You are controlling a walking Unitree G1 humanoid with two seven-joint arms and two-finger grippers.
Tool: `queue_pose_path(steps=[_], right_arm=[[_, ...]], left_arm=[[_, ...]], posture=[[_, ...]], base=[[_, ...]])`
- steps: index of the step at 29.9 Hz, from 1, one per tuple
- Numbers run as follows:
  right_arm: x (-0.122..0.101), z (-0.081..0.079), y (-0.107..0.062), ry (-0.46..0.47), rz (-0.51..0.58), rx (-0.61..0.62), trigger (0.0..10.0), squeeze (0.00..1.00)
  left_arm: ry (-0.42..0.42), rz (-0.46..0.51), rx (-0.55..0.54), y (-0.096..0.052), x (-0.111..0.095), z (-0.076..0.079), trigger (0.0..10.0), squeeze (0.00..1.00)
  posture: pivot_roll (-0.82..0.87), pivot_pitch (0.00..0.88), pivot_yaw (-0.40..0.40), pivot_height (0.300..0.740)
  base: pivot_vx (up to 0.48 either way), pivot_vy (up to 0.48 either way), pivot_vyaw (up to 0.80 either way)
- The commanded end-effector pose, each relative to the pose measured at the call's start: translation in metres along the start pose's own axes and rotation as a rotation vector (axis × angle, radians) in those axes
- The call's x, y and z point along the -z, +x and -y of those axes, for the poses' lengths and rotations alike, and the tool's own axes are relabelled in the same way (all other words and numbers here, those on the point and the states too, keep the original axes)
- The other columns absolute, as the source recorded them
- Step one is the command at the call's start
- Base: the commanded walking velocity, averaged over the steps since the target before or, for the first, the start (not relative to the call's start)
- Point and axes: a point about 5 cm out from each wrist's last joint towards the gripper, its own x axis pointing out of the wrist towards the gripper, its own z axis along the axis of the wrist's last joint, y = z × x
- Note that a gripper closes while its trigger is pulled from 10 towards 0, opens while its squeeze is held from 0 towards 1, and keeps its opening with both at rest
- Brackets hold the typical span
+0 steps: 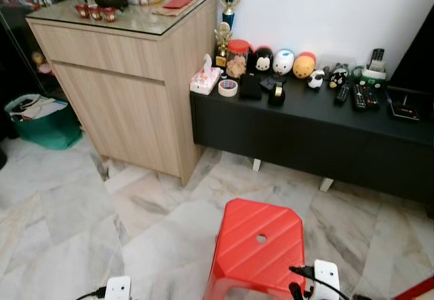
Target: Hang keys on a hook
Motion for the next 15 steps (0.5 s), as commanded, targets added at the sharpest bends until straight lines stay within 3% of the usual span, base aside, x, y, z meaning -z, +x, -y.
queue_pose_path(steps=[1,6,9,15], right_arm=[[0.005,-0.001,-0.001,0.004,-0.017,0.006,10.0,0.00],[0.005,-0.005,0.000,0.008,-0.013,0.002,10.0,0.00],[0.002,0.005,-0.001,0.009,-0.009,0.011,10.0,0.00],[0.005,0.008,-0.001,0.001,-0.018,0.013,10.0,0.00]], left_arm=[[-0.008,-0.028,-0.005,-0.002,0.008,-0.003,10.0,0.00],[-0.007,-0.034,-0.005,-0.002,0.009,-0.004,10.0,0.00],[-0.009,-0.036,-0.003,-0.002,0.009,-0.004,10.0,0.00],[-0.007,-0.050,-0.001,-0.003,0.012,-0.004,10.0,0.00]], posture=[[0.05,0.000,-0.016,0.740],[0.05,0.000,-0.011,0.740],[0.05,0.000,-0.010,0.740],[0.06,0.000,-0.010,0.740]], base=[[-0.289,0.000,0.00],[-0.289,0.000,0.00],[-0.289,0.000,0.00],[-0.289,0.000,0.00]])
